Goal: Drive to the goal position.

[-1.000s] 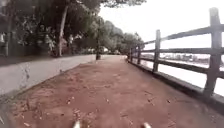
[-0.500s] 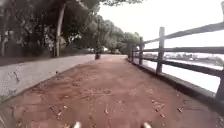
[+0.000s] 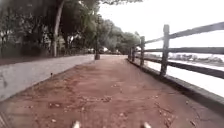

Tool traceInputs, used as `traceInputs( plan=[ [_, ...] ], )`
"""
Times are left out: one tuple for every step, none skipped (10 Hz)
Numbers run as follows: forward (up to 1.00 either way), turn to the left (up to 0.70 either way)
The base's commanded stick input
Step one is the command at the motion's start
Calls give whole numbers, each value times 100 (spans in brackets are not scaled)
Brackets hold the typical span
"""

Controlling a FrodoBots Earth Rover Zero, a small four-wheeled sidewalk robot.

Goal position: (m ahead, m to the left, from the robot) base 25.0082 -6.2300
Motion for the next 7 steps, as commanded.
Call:
traceInputs(
  plan=[
    [50, 0],
    [50, 0],
    [50, 0],
    [50, 0],
    [50, 0],
    [50, 0],
    [50, 0]
  ],
)
